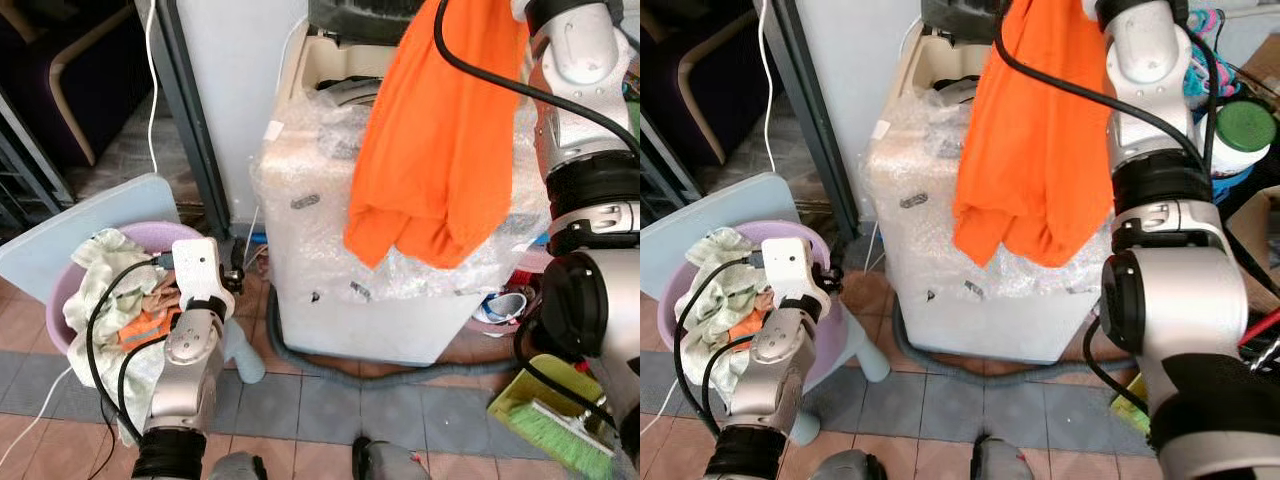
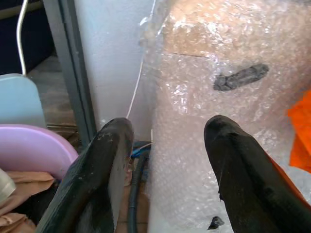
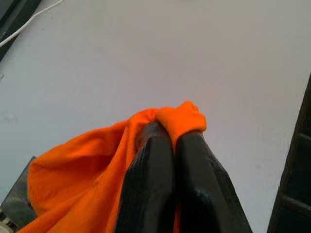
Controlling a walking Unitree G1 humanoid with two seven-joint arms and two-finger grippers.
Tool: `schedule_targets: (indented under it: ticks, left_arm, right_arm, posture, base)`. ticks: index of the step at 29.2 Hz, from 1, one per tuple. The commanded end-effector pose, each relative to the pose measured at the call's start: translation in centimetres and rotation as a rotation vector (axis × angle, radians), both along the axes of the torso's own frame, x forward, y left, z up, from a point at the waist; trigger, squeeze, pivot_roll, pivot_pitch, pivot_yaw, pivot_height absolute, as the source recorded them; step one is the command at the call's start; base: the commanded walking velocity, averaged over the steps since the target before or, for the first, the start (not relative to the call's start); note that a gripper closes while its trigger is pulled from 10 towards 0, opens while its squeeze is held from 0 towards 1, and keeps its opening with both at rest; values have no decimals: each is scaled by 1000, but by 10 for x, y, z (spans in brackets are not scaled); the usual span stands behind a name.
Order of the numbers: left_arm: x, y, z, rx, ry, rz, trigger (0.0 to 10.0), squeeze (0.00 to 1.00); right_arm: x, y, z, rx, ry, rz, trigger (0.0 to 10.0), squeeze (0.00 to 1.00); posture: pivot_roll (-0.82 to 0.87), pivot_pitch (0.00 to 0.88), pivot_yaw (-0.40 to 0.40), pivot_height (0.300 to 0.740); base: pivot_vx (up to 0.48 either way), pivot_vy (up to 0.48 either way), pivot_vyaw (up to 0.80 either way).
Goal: Clothes washing
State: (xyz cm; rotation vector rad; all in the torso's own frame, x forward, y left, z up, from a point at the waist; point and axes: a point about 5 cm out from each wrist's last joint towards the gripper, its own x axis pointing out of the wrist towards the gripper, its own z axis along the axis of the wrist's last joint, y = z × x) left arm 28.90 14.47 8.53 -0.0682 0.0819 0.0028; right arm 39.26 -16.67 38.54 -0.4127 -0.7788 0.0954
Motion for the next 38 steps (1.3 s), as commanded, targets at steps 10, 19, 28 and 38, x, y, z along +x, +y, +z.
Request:
schedule_targets:
  ticks: [10, 19, 28, 38]
  left_arm:
    - [3, -4, 4, -5, -14, -9, 10000, 0]
    - [1, -9, 0, -31, 11, -7, 10000, 0]
    - [2, -9, 2, -31, 8, -1, 10000, 0]
    - [2, -11, 2, -34, 8, -9, 10000, 0]
  right_arm:
    - [3, 6, -10, -61, 18, 35, 10000, 0]
    - [4, 15, -21, -128, 47, 104, 10000, 0]
    - [4, 23, -21, -166, 70, 180, 10000, 0]
    - [5, 29, -24, -170, 85, 223, 10000, 0]
  posture:
    - [-27, 63, 12, 740]
    - [-31, 66, 14, 740]
    - [-34, 79, 11, 740]
    - [-33, 74, 7, 740]
  base:
    - [311, 0, -250]
    - [321, 251, 228]
    - [0, 130, 644]
    - [0, 227, 588]
